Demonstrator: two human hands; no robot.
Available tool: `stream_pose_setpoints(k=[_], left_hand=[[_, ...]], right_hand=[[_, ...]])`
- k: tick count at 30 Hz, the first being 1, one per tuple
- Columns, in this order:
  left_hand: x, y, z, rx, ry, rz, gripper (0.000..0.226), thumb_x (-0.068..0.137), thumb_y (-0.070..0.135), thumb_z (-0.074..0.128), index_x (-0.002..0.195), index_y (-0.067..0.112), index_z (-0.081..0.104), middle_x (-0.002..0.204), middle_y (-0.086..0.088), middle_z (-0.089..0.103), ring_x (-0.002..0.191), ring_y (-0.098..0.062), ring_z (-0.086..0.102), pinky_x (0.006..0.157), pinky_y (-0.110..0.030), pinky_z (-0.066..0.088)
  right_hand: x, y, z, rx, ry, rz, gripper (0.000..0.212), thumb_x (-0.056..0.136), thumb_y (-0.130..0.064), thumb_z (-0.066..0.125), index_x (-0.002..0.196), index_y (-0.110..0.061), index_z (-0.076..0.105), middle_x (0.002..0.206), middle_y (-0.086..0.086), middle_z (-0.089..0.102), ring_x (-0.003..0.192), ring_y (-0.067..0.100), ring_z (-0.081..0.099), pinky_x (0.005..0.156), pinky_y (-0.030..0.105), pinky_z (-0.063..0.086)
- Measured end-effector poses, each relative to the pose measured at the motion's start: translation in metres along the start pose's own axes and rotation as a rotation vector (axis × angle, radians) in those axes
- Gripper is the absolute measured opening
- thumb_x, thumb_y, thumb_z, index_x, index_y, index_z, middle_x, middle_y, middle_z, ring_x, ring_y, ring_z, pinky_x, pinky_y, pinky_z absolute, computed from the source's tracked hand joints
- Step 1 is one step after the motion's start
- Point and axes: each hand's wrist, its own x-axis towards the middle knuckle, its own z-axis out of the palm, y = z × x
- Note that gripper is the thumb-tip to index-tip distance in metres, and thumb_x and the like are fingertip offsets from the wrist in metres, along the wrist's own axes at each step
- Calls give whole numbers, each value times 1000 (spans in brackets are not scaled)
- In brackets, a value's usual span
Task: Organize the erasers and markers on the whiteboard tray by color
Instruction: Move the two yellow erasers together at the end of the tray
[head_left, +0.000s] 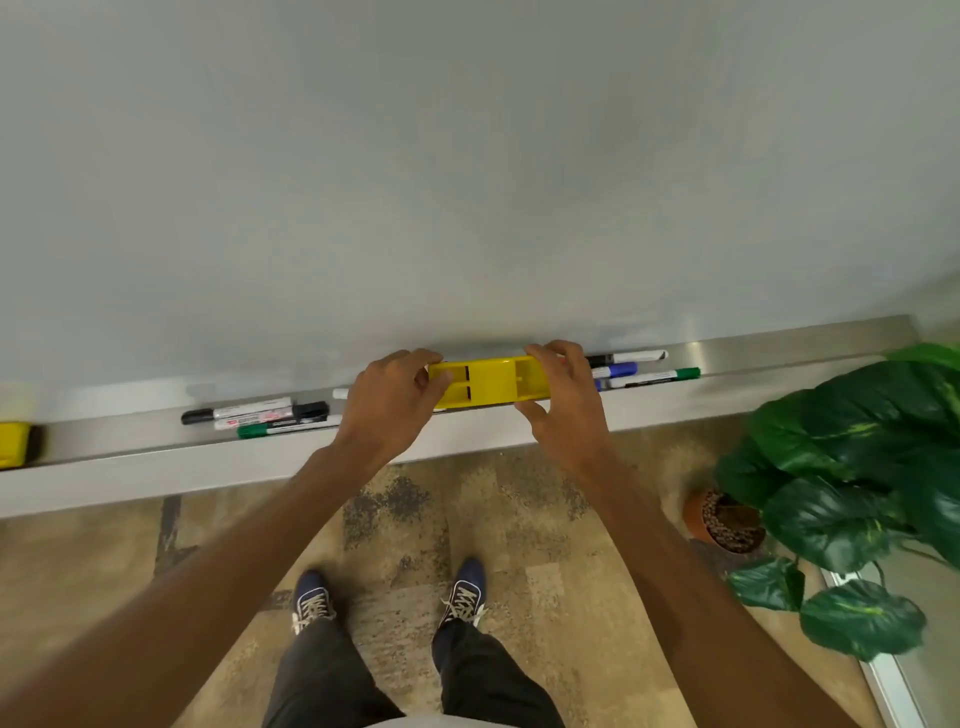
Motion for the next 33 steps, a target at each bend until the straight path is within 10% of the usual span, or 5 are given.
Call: stream_pose_setpoints(k=[5, 33], left_hand=[[-27, -28, -30, 83, -176, -17, 74, 80, 52, 78, 142, 28, 46, 118, 3, 54, 94, -18, 60, 79, -37, 53], [-118, -254, -194, 84, 155, -401, 57, 85, 12, 77, 138, 11, 57, 112, -11, 68, 97, -31, 66, 81, -45, 55]], right_hand=[[-2, -26, 24, -3, -79, -69, 63, 87, -20, 74, 142, -14, 44, 141, 10, 39, 128, 25, 43, 97, 33, 44], [14, -271, 215, -63, -354, -333, 58, 79, -20, 82, 129, -17, 54, 116, 4, 47, 100, 25, 57, 83, 38, 52]])
